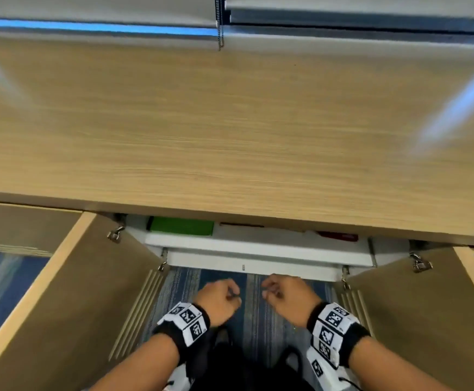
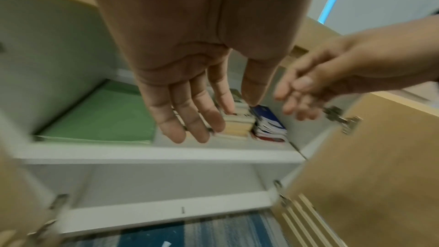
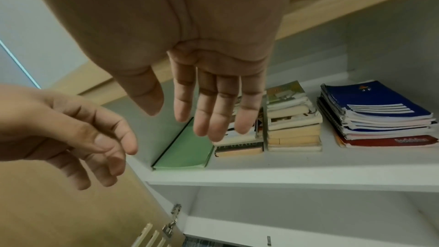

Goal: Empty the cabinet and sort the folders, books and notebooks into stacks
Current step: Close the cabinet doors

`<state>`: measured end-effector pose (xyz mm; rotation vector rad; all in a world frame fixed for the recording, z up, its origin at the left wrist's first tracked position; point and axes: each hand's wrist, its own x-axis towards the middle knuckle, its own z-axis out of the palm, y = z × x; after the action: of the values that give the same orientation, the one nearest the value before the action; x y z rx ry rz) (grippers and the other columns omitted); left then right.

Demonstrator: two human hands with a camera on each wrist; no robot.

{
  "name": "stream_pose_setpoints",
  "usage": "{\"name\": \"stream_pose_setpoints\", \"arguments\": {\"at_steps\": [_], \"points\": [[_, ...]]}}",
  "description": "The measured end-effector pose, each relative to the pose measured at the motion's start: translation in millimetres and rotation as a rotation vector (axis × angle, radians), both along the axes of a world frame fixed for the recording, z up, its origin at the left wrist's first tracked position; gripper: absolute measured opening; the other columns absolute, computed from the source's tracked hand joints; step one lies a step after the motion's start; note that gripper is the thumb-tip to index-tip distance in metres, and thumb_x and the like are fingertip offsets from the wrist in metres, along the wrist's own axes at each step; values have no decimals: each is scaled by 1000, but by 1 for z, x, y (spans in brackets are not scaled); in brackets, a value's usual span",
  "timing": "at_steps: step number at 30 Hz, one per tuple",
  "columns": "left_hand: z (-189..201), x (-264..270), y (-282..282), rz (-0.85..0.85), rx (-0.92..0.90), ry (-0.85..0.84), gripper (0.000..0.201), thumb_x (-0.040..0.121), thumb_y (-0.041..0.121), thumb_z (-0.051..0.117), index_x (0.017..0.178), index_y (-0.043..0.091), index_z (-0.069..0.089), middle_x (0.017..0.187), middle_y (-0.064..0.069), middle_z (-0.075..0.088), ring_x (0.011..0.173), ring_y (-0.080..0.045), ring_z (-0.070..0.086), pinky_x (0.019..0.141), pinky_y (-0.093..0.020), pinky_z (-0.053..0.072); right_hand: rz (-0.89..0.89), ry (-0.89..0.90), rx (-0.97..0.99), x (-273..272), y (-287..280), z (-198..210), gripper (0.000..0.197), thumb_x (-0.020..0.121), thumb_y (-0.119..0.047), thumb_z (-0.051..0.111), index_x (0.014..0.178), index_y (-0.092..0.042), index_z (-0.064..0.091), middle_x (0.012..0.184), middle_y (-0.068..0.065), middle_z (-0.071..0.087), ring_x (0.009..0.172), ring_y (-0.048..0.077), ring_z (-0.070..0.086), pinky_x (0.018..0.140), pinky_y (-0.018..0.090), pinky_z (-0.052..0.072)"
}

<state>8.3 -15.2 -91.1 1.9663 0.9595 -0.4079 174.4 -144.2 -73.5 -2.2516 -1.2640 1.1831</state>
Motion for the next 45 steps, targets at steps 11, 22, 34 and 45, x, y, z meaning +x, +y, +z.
{"name": "stream_pose_setpoints", "arguments": {"at_steps": [11, 22, 34, 45], "points": [[77, -107, 83, 557, 487, 3, 16, 86, 17, 58, 99, 20, 65, 102, -6, 68, 97, -28, 64, 89, -35, 50, 22, -170, 34, 30, -38, 33, 25, 94, -30, 55, 117, -23, 62, 106, -7, 62, 93, 7, 54, 79, 19, 39], [92, -226, 105, 856, 570, 546, 79, 78, 26, 70, 145, 18, 29, 147, -20, 32, 135, -42, 30, 110, -55, 30, -76, -197, 46, 32, -70, 53, 15, 92, -31, 60, 107, -30, 62, 105, -4, 68, 92, 11, 60, 83, 23, 45], [67, -243, 83, 487, 272, 712, 41, 89, 25, 56, 127, 8, 53, 121, -14, 62, 107, -32, 61, 80, -35, 48, -330, -214, -120, 30, -92, 32, 6, 91, -21, 62, 91, -27, 59, 102, 4, 70, 89, 18, 61, 90, 26, 46], [49, -70, 2, 793, 25, 158, 36, 89, 21, 62, 105, -2, 39, 94, -20, 59, 63, -28, 59, 57, -34, 52, -492, -274, -200, 65, -126, 58, 30, 91, -32, 57, 119, -22, 62, 117, 8, 65, 104, 24, 63, 96, 34, 50]]}}
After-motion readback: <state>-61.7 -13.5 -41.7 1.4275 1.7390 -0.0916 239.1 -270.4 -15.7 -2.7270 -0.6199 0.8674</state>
